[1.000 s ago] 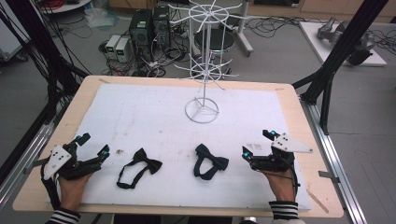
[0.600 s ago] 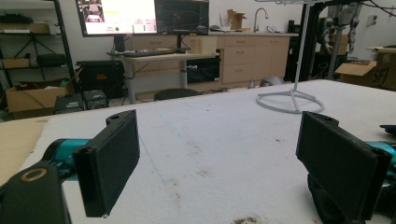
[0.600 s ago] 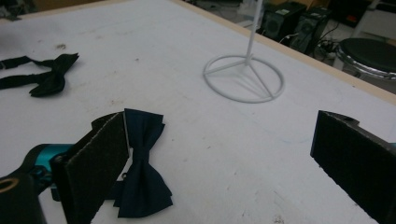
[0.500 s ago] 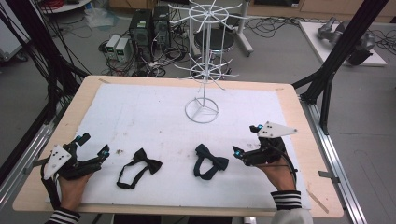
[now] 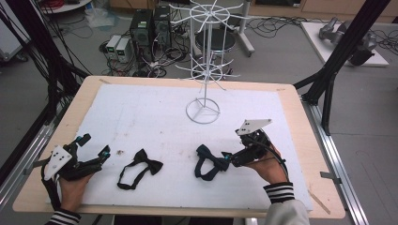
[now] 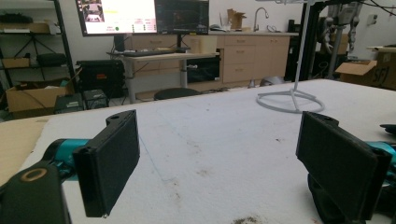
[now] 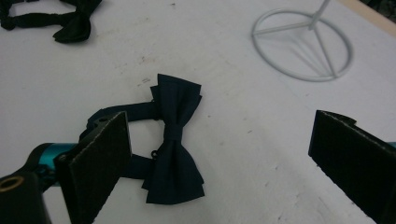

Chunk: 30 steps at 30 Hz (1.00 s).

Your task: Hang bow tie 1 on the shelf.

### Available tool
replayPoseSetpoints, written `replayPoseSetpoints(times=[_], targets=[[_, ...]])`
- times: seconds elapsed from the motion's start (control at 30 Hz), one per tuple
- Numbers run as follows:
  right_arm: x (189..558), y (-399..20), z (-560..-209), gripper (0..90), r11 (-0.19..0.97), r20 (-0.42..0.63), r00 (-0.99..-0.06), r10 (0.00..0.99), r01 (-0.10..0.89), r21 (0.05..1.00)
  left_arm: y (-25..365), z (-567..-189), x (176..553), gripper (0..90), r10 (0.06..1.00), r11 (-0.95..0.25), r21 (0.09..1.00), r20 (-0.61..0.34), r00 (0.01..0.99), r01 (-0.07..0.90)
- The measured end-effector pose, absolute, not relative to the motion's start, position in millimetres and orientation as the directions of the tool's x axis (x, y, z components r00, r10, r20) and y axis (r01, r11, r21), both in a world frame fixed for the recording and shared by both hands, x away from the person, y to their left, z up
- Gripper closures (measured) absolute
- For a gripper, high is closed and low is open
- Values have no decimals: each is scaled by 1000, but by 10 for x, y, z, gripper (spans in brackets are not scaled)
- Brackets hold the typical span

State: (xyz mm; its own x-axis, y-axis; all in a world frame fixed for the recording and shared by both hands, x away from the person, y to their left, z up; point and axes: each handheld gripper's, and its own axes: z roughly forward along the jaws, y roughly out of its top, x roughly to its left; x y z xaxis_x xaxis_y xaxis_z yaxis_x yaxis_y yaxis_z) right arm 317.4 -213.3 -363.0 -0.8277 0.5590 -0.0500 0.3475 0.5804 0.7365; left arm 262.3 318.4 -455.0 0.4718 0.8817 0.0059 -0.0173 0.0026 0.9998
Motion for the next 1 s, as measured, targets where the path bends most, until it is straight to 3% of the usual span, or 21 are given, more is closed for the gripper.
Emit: replayPoseSetpoints(times=[0.37,0.93,1.0], targets=[[3279,-1905,-3730,60,674,-50,-856,515,368,641,3184,-4550,2624,139,882,3,1000,6,471,-16],[3426,-1633,-3923,83,726,1,-864,504,424,542,3185,-4550,2624,139,882,4,1000,5,471,-16],[3434,-1615,-3947,188,737,4,-867,499,426,525,3185,-4551,2624,140,882,4,1000,5,471,-16]])
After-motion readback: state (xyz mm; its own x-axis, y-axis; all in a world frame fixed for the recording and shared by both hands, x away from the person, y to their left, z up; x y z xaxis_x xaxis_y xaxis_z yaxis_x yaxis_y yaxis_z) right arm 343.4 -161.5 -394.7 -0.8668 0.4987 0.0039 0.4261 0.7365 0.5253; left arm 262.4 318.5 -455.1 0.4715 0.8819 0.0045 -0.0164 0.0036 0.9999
